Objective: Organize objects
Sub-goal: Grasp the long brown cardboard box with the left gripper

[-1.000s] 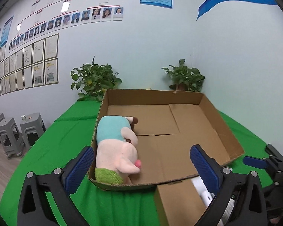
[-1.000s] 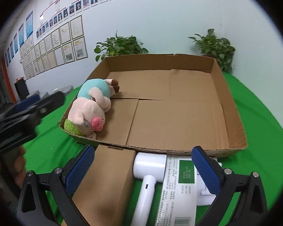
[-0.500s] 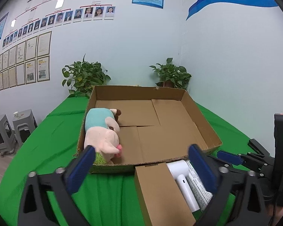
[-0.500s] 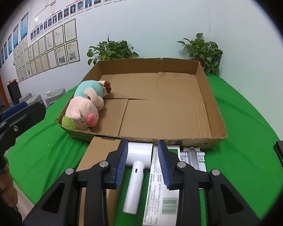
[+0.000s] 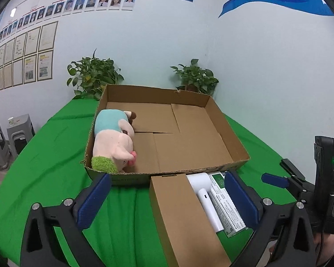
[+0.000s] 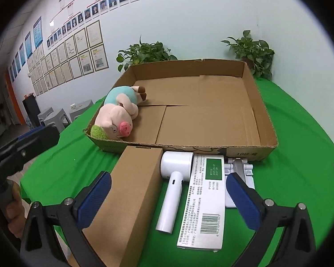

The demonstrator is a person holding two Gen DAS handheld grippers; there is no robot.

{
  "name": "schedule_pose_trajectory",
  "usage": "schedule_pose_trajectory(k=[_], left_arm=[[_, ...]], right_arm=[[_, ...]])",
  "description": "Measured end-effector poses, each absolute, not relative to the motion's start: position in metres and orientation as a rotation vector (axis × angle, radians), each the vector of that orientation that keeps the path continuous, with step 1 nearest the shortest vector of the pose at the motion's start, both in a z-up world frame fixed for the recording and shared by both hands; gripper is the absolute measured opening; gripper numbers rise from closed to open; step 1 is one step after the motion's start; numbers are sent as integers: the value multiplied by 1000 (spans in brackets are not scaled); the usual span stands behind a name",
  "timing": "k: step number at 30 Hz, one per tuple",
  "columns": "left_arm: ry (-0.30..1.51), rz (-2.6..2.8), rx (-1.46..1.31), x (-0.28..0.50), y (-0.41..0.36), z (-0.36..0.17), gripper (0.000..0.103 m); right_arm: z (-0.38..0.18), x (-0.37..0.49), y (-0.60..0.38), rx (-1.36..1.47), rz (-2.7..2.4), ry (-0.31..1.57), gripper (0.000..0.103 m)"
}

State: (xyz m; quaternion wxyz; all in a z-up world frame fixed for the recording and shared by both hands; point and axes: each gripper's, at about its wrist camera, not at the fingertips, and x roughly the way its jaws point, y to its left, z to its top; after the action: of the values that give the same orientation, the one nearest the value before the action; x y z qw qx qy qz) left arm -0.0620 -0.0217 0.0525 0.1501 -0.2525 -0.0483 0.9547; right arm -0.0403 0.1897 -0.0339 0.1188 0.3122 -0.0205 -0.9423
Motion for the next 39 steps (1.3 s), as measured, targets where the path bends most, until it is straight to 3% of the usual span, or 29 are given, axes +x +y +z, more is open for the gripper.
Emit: schedule_pose_trajectory(k=[8, 19, 28, 39], left_arm=[[-244, 2582, -830, -71, -27, 42, 103], [-438, 2275, -1088, -93, -31, -32, 102], [-505, 2082, -1255, -106, -18, -80, 99], [-496, 2042, -1336, -103, -15, -100, 96]], right_arm=[[-32, -31, 181, 907, -2627, -73, 103], [-82, -17, 163, 1133, -2342, -212, 103], [-103, -13, 132, 1232, -2264, -144, 103], [-117, -11, 115, 1268, -2316, -17, 103]])
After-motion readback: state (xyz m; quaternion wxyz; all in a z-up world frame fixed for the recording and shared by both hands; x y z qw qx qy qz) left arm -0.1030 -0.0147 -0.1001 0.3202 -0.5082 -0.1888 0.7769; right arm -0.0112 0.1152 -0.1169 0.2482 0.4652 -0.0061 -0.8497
